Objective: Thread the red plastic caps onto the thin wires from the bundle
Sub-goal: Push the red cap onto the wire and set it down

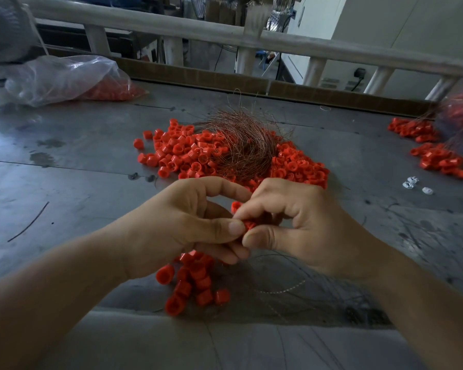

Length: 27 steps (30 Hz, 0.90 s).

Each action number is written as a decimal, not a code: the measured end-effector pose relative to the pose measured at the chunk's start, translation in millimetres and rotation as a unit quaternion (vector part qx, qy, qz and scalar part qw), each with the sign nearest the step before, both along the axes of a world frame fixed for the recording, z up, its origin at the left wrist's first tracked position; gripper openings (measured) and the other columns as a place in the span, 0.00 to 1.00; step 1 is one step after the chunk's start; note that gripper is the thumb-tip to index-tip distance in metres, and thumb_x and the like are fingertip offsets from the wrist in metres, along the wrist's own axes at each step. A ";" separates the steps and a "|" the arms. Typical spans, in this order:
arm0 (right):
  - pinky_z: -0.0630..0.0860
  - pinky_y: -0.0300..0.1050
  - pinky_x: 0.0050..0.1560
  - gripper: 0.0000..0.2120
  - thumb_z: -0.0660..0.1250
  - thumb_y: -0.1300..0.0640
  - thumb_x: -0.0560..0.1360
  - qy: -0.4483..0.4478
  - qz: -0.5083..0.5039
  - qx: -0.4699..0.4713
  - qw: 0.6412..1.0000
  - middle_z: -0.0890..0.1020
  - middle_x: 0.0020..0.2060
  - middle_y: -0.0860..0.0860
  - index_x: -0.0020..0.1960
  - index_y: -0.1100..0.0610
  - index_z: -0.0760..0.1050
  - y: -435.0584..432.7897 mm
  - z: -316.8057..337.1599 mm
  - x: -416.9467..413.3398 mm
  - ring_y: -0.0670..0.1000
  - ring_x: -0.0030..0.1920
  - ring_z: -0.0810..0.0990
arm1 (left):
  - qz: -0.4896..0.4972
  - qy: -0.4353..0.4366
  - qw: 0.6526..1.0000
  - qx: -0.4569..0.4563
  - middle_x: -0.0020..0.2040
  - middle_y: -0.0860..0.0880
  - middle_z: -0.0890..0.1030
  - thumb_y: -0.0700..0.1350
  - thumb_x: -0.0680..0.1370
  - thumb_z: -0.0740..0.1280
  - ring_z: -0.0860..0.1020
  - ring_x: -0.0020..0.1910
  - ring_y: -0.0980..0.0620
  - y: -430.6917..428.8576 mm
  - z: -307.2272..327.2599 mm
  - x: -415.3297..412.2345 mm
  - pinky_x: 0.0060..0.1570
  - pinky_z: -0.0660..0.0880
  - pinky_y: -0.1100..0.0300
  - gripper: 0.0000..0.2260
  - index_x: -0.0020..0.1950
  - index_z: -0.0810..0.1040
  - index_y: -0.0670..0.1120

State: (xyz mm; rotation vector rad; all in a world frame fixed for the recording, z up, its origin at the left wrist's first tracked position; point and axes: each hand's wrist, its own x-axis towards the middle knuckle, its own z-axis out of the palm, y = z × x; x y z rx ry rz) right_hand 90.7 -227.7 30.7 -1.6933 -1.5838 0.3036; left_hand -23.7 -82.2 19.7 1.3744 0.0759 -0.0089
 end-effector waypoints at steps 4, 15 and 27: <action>0.69 0.29 0.42 0.06 0.68 0.56 0.68 -0.044 -0.021 0.021 0.999 0.74 0.37 0.42 0.43 0.57 0.79 -0.5 2.1 -2.5 0.38 0.39 0.73 | 0.010 -0.062 0.997 0.050 0.39 0.42 0.84 0.49 0.63 0.77 0.83 0.38 0.47 -5.5 0.8 -3.3 0.36 0.78 0.62 0.25 0.58 0.75 0.49; 0.70 0.30 0.40 0.01 0.69 0.59 0.68 -0.053 -0.037 0.034 0.997 0.73 0.37 0.40 0.40 0.56 0.78 -1.0 -0.2 -12.4 0.40 0.39 0.74 | 0.056 -0.093 0.989 0.099 0.36 0.43 0.83 0.45 0.64 0.71 0.83 0.34 0.48 -18.0 1.1 -7.1 0.34 0.78 0.61 0.26 0.60 0.70 0.56; 0.74 0.36 0.32 0.14 0.67 0.51 0.63 0.316 -0.010 -0.064 0.946 0.82 0.34 0.48 0.47 0.55 0.77 -0.5 6.5 -6.3 0.46 0.34 0.80 | 0.117 -0.086 0.982 -0.119 0.36 0.42 0.83 0.41 0.60 0.70 0.83 0.33 0.51 -0.1 14.8 -1.3 0.30 0.77 0.66 0.14 0.45 0.84 0.44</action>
